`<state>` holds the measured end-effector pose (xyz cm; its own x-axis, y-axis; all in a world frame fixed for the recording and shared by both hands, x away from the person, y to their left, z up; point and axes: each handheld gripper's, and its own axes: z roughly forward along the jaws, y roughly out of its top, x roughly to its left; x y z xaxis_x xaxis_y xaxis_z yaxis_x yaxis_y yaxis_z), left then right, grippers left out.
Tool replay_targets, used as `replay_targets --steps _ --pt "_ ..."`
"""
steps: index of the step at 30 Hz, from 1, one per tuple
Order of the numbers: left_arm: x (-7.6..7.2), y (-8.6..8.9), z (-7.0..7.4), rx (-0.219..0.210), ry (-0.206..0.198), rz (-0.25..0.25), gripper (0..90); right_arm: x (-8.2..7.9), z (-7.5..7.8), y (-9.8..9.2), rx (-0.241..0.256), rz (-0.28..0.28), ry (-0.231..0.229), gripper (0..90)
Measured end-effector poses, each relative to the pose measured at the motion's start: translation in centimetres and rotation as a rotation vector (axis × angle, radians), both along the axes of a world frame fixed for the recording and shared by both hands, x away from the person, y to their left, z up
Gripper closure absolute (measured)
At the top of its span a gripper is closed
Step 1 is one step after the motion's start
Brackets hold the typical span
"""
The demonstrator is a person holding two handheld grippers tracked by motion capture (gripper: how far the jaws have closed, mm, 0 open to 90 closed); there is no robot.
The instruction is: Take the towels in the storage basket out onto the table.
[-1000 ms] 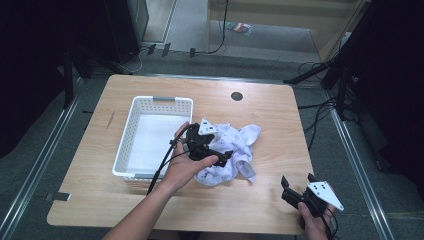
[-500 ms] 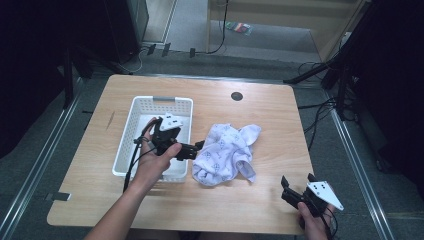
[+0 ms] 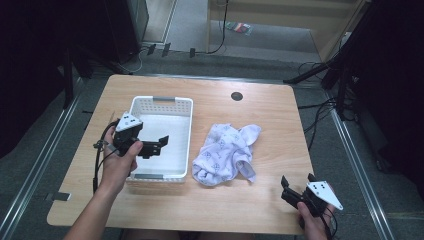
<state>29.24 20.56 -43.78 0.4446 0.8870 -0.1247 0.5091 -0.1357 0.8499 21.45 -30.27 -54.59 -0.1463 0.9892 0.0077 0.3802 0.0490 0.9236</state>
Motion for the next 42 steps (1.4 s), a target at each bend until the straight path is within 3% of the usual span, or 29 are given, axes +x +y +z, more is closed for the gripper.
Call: replay_targets --steps 7,17,30,32,35,42 --pt "-0.8 3.5 -0.3 -0.013 -0.007 0.071 0.0 0.0 0.0 0.0 -0.002 -0.004 0.003 9.3" --pt "-2.2 8.0 -1.7 -0.033 0.014 0.157 0.0 0.0 0.0 0.1 -0.003 -0.007 0.007 9.3" --pt "-3.5 10.9 -3.2 -0.063 0.011 0.187 0.0 0.0 0.0 0.1 -0.007 -0.01 0.011 9.3" --pt "-3.9 11.3 -3.5 -0.058 0.001 0.197 0.0 0.0 0.0 0.1 -0.007 -0.009 0.01 9.3" --pt "-4.7 12.6 -4.5 -0.088 -0.035 0.199 0.0 0.0 0.0 0.1 -0.008 -0.009 0.01 9.3" --pt "-6.2 14.2 -6.9 -0.077 -0.067 0.226 0.0 0.0 0.0 0.2 -0.009 -0.01 0.008 9.3"
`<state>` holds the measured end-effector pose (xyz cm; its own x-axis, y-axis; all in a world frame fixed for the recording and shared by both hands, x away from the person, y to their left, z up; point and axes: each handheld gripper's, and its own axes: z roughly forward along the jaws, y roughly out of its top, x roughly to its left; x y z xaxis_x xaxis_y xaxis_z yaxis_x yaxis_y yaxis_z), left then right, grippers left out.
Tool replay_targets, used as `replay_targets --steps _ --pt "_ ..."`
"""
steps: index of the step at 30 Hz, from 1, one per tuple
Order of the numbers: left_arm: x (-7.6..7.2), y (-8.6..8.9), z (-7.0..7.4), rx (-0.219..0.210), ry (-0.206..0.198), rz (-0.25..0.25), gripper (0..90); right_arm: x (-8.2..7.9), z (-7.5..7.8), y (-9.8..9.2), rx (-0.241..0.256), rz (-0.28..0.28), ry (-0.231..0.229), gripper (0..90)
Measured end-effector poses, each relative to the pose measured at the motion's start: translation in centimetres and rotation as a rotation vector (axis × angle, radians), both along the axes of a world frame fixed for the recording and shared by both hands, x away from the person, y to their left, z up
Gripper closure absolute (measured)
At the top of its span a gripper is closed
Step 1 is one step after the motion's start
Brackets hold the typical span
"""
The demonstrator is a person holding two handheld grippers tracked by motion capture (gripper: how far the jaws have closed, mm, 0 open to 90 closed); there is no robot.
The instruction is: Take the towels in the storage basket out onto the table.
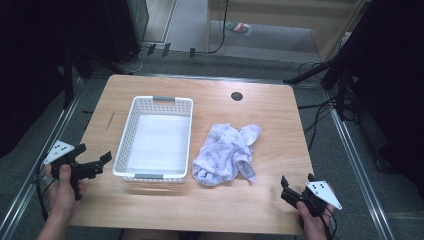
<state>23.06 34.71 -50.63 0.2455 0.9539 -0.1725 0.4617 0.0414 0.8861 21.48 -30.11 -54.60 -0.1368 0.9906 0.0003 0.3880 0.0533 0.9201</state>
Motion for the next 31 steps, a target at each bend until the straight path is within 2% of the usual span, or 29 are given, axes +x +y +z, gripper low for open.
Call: replay_targets --steps 2,5,8,13,16,18,22,25,31 --pt "-0.7 0.5 -0.9 0.0 -0.043 0.017 0.0 0.0 0.0 0.0 -0.001 0.0 0.0 9.3" --pt "-1.4 1.2 -2.1 0.009 -0.056 0.065 0.0 0.0 0.0 0.0 -0.003 -0.001 0.0 9.3" --pt "-1.8 1.9 -3.0 -0.015 -0.04 0.08 0.0 0.0 0.0 0.1 -0.006 -0.001 0.001 9.3" --pt "-2.5 2.4 -4.2 -0.009 -0.028 0.085 0.0 0.0 0.0 0.1 -0.003 -0.003 0.002 9.3" --pt "-2.5 2.1 -4.3 -0.002 -0.03 0.07 0.0 0.0 0.0 0.0 -0.001 -0.001 0.002 9.3" --pt "-2.1 1.8 -4.5 -0.004 -0.012 0.063 0.0 0.0 0.0 0.0 -0.002 0.0 0.0 9.3" --pt "-1.9 1.9 -4.5 -0.009 -0.007 0.096 5.3 0.0 0.0 0.0 0.0 0.003 -0.001 9.3" --pt "-1.9 2.1 -4.5 -0.025 -0.008 0.095 6.5 0.0 0.0 0.0 -0.002 0.008 -0.002 9.3" --pt "-1.8 2.0 -4.5 -0.012 0.001 0.095 6.5 0.0 0.0 0.0 -0.005 0.007 -0.001 9.2"
